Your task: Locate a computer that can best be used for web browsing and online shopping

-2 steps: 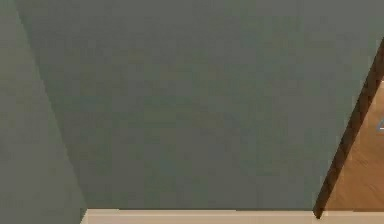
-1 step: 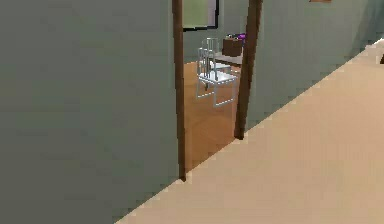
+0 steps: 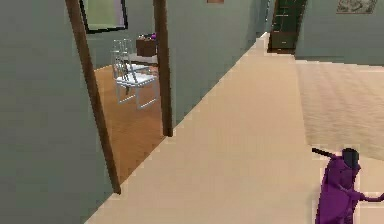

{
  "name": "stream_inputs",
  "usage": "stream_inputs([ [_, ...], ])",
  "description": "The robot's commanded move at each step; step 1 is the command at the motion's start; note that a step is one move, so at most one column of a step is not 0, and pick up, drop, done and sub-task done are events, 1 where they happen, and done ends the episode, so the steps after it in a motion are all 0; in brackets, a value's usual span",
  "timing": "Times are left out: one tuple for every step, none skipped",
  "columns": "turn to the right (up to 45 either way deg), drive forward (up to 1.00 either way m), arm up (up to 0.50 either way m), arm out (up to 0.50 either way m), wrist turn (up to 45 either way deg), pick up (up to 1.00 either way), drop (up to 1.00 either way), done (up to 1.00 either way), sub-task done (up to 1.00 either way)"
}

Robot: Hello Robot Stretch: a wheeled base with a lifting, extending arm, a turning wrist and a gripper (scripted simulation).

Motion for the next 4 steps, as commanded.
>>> stream_inputs([
  [0.0,0.45,0.0,0.0,0.0,0.0,0.0,0.0,0.0],
  [-9.0,0.0,0.0,0.0,0.0,0.0,0.0,0.0,0.0],
  [0.0,1.0,0.0,0.0,0.0,0.0,0.0,0.0,0.0],
  [3.0,0.0,0.0,0.0,0.0,0.0,0.0,0.0,0.0],
])
